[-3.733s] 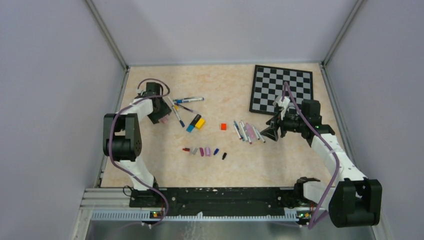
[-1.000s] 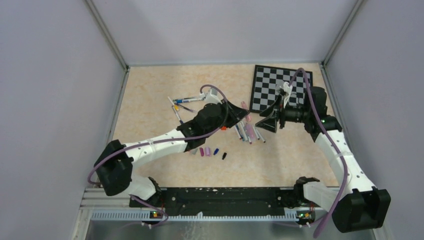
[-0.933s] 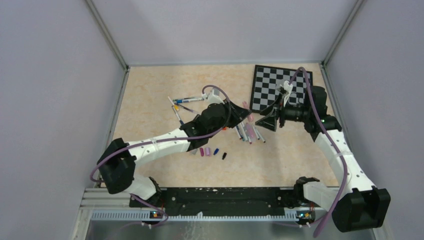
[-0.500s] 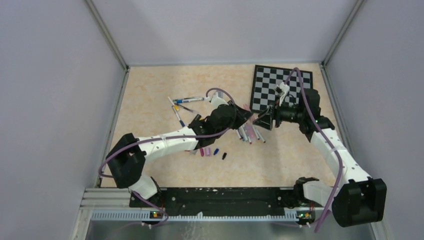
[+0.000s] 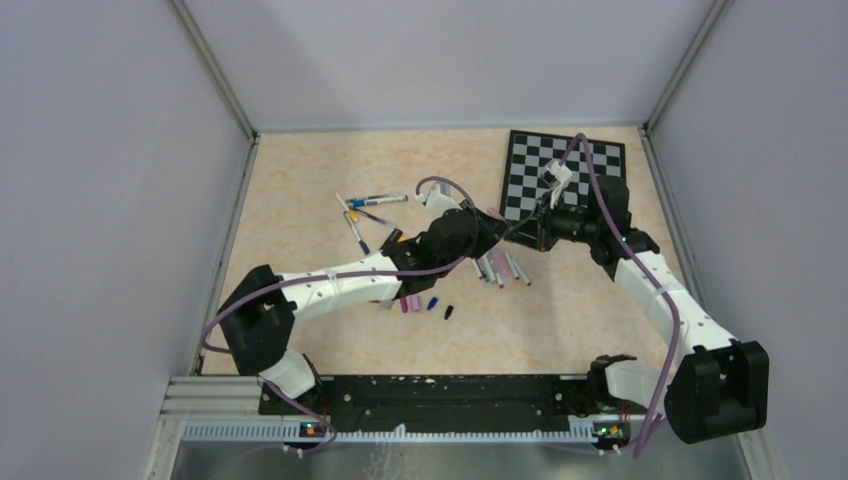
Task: Open the pen caps
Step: Pick up the pen from the center of the board, then open the pen cap from the pen.
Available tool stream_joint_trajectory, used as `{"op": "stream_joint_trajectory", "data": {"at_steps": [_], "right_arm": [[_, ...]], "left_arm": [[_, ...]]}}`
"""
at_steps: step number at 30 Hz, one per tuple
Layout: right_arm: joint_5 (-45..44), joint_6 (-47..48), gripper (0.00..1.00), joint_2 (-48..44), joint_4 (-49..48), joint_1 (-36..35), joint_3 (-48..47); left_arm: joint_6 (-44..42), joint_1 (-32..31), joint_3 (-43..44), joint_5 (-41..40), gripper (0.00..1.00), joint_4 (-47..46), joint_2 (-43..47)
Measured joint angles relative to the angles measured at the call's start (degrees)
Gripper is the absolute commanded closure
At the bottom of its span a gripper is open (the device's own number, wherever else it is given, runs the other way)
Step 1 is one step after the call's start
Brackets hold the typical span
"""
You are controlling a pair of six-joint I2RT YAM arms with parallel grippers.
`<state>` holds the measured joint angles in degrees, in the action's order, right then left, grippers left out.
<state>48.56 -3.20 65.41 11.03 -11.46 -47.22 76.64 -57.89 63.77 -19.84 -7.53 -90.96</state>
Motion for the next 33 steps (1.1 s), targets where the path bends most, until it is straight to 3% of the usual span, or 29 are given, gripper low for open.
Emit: {"op": "stream_joint_trajectory", "data": {"at_steps": [4,9,13,19,23,30,33], "right_arm": [[-0.9,0.2,1.00,0.1,-0.3,0.0,0.0],[0.5,0.7,1.00,-0.2,-1.0,0.2,0.7],[4.2,1.6,1.00,-2.2,-1.7,1.3,3.7],[11.6,8.4,1.00,-6.3,-0.4,2.3,7.4],[17.2,13.9,1.00,-7.6,2.6,2.8,7.5],[25.2,19.2,1.00,-8.0,6.5,3.4,7.5],[27.5,19.7,1.00,-8.0,6.6,3.4,7.6]], "left_arm": [[0.0,0.0,0.0,-0.6,0.69,0.0,-0.1],[-2.5,0.0,-1.5,-0.6,0.30,-2.0,0.7],[-8.3,0.7,-10.0,0.7,0.03,-6.6,6.8],[-22.5,4.9,-21.1,7.6,0.01,-13.9,20.5],[-31.5,9.5,-24.9,19.7,0.01,-18.9,27.9],[-37.7,14.9,-31.5,46.9,0.01,-28.4,29.1],[-39.4,14.8,-31.8,52.1,0.01,-29.5,28.2]]}}
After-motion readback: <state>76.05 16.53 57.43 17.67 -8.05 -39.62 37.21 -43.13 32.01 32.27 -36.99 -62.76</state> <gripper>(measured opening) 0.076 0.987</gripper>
